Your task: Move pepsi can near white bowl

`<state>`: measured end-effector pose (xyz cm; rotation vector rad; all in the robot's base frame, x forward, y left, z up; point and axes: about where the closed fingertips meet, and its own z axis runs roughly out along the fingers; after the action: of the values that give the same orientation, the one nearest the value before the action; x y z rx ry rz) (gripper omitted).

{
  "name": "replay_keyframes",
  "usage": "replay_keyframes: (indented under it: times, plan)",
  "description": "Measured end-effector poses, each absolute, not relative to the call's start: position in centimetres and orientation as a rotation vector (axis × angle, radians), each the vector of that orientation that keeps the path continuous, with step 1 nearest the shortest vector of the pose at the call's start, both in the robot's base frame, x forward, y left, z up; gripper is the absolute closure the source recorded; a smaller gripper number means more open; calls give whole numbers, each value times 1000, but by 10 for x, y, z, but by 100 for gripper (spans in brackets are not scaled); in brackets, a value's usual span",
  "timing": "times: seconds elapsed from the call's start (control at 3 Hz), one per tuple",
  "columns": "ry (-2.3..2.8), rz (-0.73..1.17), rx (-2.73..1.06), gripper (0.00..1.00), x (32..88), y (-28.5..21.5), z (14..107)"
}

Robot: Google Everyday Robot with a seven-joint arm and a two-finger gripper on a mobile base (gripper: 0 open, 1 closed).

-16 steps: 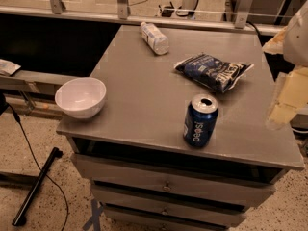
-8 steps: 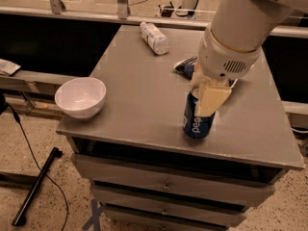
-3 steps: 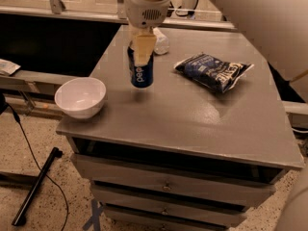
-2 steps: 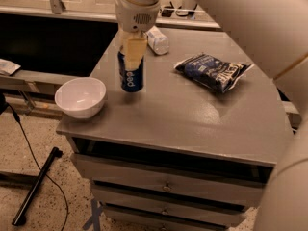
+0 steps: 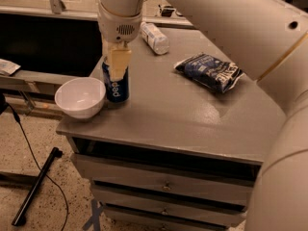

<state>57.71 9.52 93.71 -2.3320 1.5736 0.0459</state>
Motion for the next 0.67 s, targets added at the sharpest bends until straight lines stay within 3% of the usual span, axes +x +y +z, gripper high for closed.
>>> replay_keyframes:
  times: [0.67]
  plan:
    - [1565,42,-2323,1,579,98,937]
